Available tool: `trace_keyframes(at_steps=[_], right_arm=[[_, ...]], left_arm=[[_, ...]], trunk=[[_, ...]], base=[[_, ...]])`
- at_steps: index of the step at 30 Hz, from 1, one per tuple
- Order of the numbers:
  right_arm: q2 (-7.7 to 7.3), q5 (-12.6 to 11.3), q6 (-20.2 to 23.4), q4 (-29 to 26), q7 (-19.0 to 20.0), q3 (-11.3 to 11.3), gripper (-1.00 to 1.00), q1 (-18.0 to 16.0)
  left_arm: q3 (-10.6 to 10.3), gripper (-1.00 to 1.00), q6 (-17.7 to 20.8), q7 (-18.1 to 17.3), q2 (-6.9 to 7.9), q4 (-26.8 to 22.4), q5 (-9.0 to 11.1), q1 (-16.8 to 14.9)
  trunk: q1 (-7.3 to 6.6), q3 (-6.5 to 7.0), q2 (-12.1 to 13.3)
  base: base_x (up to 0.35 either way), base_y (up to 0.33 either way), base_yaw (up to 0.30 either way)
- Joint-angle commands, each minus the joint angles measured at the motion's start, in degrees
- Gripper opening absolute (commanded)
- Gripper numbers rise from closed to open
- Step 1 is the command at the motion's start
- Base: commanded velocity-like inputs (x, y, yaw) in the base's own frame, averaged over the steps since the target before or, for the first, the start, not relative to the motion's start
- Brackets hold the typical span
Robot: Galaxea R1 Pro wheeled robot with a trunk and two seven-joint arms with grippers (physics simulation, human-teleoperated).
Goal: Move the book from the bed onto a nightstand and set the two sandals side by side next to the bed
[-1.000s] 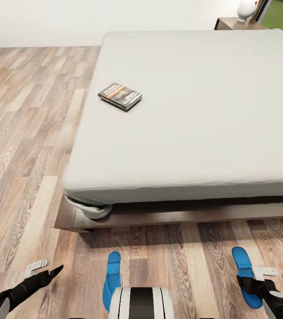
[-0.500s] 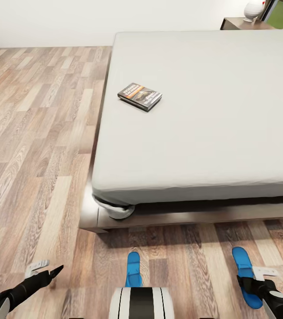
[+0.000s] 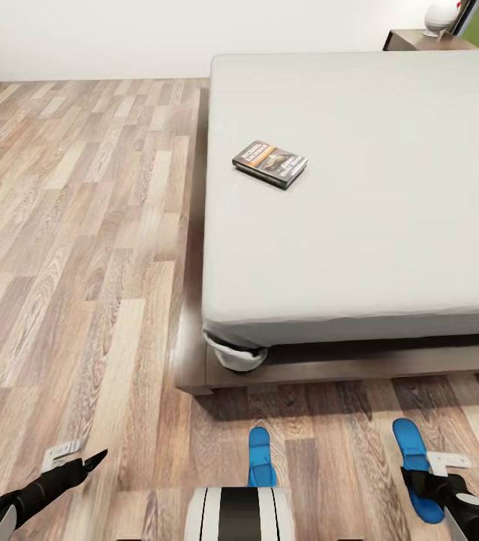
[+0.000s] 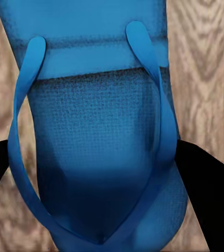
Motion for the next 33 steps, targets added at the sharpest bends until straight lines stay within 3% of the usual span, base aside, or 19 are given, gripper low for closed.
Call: trace_keyframes(at_steps=[1, 33], right_arm=[[0.01, 0.3, 0.4, -0.2, 0.3, -0.3, -1.0, 0.0], [0.03, 0.3, 0.3, -0.2, 0.3, -0.3, -1.0, 0.0]], left_arm=[[0.3, 1.0, 0.6, -0.3, -0.03, 0.0, 0.2, 0.0], [0.3, 1.0, 0.6, -0.3, -0.03, 0.0, 0.2, 0.0]], trunk=[[-0.01, -0.03, 0.0], [-0.01, -0.03, 0.0]], base=[[0.0, 0.29, 0.0], [0.0, 0.288, 0.0]])
